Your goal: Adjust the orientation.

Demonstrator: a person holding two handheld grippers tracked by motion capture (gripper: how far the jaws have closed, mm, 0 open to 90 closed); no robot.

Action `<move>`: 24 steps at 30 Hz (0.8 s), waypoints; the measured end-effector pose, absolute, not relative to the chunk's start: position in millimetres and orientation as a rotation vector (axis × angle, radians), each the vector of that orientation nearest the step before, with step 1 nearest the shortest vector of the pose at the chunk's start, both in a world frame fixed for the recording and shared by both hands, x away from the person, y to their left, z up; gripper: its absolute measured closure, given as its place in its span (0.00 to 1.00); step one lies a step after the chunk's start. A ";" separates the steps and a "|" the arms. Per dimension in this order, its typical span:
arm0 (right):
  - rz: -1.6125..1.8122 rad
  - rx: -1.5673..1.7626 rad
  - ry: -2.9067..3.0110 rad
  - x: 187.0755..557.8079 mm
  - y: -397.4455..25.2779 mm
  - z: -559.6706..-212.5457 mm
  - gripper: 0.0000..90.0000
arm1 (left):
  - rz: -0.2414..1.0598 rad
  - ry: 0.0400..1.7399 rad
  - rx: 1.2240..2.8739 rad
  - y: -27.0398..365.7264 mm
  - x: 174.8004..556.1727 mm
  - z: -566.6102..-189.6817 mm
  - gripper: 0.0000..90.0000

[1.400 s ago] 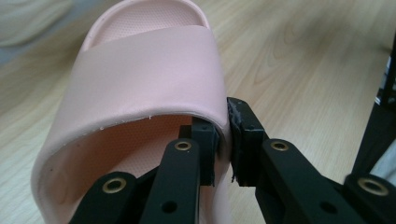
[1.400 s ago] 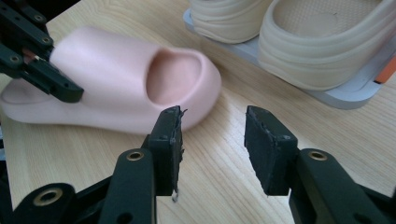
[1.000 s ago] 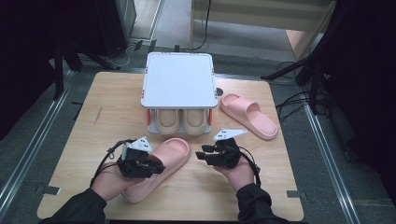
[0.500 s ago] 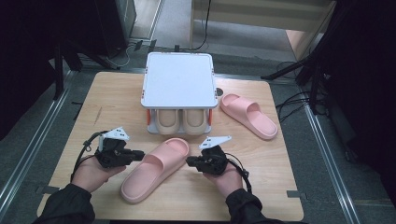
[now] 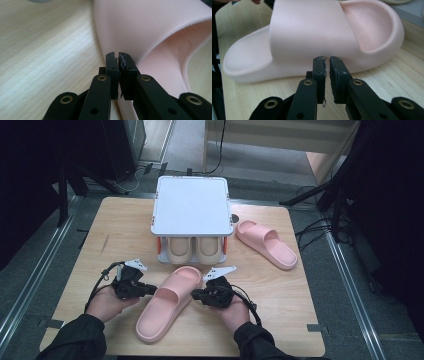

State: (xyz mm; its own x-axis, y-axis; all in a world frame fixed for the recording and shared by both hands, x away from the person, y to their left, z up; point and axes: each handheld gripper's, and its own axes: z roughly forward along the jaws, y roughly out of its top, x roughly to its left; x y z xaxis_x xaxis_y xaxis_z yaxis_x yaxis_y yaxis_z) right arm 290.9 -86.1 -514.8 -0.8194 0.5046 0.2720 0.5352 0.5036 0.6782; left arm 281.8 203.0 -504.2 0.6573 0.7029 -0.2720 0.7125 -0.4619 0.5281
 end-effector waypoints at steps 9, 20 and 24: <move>-1.227 -0.965 -2.696 297.3 -91.3 -514.5 0.92 | -0.063 1.072 2.252 196.5 276.2 -504.0 0.96; -1.218 -1.025 -2.687 307.4 -97.2 -513.9 0.92 | -0.130 1.049 2.232 189.4 273.9 -504.1 0.94; -1.224 -1.004 -2.695 307.7 -96.3 -512.5 0.89 | -0.119 1.053 2.185 194.1 274.0 -500.8 0.91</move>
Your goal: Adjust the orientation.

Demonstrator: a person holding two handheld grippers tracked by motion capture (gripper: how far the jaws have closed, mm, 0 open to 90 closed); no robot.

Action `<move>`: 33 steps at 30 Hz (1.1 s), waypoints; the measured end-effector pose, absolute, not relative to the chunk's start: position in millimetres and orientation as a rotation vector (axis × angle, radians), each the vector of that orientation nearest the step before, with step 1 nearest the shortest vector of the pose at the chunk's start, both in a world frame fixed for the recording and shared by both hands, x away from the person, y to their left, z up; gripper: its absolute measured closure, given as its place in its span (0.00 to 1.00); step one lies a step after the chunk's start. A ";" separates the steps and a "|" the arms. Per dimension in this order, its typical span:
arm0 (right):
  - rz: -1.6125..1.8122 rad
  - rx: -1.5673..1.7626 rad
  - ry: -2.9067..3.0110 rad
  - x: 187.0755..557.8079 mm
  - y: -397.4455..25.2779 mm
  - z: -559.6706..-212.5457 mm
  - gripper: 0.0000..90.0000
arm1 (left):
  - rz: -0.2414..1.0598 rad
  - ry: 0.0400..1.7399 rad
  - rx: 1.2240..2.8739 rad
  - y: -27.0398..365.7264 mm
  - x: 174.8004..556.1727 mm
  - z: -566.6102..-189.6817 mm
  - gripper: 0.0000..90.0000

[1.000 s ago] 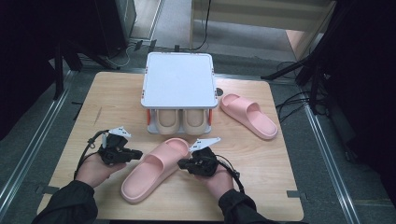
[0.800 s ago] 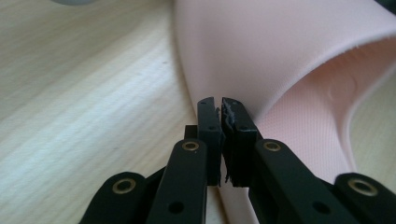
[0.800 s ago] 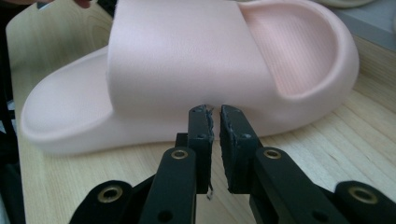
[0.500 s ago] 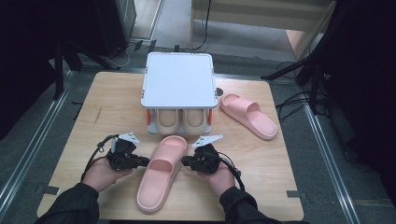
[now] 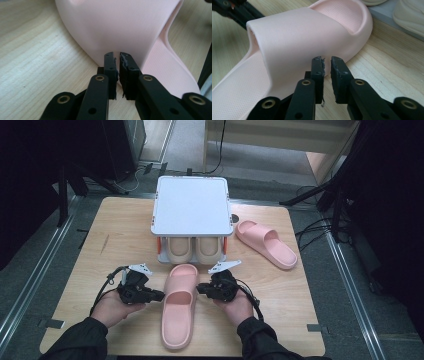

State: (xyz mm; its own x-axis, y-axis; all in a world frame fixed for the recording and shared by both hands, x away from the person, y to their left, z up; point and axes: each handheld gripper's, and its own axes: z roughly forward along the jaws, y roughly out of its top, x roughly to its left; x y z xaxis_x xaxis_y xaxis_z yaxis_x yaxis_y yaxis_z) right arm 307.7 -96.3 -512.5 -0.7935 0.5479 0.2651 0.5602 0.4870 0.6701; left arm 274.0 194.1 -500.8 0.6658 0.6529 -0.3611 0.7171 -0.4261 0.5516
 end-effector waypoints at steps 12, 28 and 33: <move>-1.339 -1.051 -2.683 320.8 -127.2 -489.0 0.80 | -0.110 1.060 2.079 209.6 274.4 -487.7 0.67; -1.399 -1.165 -2.667 327.8 -176.5 -475.4 0.77 | -0.080 1.079 2.047 222.1 291.7 -486.0 0.53; -1.403 -1.219 -2.665 332.2 -190.8 -475.4 0.74 | -0.076 1.072 2.039 223.3 296.1 -485.0 0.52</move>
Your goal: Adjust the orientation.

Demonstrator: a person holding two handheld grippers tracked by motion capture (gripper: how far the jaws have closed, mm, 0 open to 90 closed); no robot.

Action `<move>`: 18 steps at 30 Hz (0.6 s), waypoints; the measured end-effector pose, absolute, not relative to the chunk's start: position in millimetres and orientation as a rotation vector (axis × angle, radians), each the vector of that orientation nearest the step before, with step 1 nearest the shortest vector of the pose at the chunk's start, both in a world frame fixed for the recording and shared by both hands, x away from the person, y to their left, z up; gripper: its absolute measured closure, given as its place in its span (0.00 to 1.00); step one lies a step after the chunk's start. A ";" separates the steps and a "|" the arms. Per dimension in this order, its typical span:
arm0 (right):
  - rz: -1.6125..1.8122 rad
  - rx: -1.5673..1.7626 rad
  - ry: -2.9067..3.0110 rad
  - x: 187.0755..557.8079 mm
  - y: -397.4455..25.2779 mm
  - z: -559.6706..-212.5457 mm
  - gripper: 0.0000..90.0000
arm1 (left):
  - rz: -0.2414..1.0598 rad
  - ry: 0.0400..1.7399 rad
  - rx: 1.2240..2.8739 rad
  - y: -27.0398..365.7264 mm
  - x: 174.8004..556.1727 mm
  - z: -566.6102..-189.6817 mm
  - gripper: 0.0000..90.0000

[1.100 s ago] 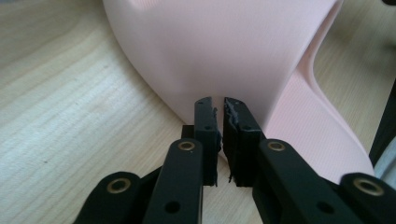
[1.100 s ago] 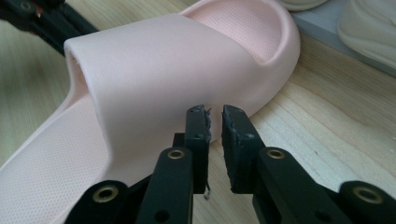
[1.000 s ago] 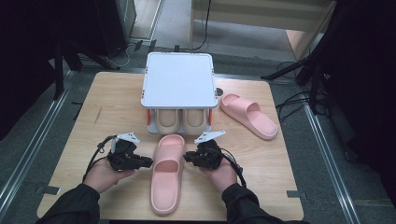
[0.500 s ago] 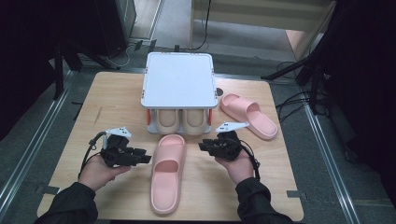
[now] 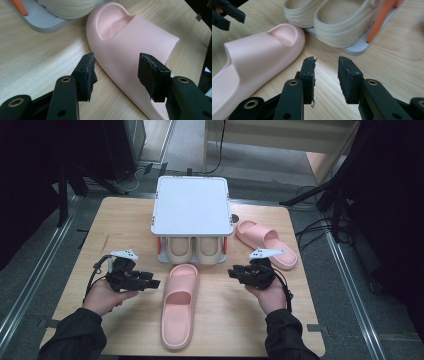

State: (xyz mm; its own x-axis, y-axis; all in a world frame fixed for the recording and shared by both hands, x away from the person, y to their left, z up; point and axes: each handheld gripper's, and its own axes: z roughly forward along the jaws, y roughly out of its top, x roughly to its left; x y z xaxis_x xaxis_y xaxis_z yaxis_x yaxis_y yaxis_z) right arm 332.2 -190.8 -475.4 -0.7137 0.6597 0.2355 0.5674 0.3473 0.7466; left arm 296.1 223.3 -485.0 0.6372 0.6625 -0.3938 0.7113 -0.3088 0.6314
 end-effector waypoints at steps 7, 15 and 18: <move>1.305 1.174 2.441 340.4 -211.4 -474.6 0.71 | -0.074 1.071 2.038 222.8 296.9 -484.0 0.51; 1.299 1.210 2.407 356.7 -235.2 -477.3 0.69 | -0.073 1.077 2.045 224.4 294.4 -484.6 0.49; 1.296 1.238 2.394 366.0 -245.4 -479.1 0.69 | -0.068 1.088 2.044 225.9 290.3 -484.5 0.48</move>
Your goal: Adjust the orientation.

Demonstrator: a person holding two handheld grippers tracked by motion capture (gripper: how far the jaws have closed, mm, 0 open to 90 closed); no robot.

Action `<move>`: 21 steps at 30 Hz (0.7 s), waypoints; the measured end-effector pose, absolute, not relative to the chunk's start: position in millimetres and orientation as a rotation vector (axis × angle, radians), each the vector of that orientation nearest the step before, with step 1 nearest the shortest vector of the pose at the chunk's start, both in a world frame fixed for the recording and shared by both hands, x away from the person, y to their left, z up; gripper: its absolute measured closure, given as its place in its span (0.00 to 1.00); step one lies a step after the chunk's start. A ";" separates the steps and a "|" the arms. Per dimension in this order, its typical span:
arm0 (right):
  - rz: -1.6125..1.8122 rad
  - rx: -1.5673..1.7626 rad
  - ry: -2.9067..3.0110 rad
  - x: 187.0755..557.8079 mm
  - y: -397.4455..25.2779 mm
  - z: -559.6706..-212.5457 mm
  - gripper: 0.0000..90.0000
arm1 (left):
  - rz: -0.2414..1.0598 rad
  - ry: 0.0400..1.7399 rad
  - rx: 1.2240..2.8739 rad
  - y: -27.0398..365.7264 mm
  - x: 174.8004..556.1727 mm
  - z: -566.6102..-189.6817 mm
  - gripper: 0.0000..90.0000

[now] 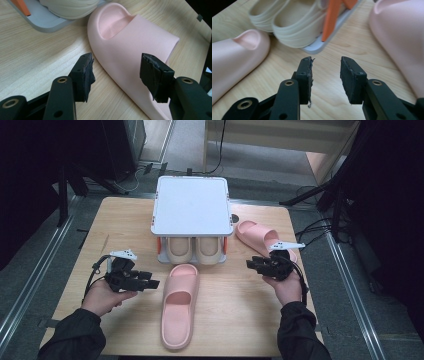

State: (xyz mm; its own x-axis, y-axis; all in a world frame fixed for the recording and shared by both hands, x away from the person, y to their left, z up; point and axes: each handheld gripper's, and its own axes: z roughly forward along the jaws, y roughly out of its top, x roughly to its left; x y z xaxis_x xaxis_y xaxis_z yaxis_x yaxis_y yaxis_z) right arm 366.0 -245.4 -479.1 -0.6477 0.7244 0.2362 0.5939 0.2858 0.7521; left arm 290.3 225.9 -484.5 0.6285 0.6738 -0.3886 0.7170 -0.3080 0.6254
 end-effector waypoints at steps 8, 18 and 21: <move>1.278 1.275 2.358 391.8 -268.0 -482.6 0.66 | -0.036 1.121 2.049 233.8 278.4 -485.5 0.46; 1.260 1.329 2.299 416.5 -281.1 -483.6 0.65 | -0.017 1.169 2.038 246.4 263.3 -487.0 0.46; 1.249 1.341 2.291 423.5 -284.4 -484.2 0.65 | -0.013 1.183 2.029 249.2 259.0 -487.2 0.46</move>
State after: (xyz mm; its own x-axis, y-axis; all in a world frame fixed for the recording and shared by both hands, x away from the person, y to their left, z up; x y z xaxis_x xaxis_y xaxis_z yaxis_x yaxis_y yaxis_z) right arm 423.5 -284.4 -484.2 -0.5653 0.7941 0.2235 0.6181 0.2283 0.7522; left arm 259.0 249.2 -487.2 0.5681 0.7366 -0.3671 0.7446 -0.2700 0.6104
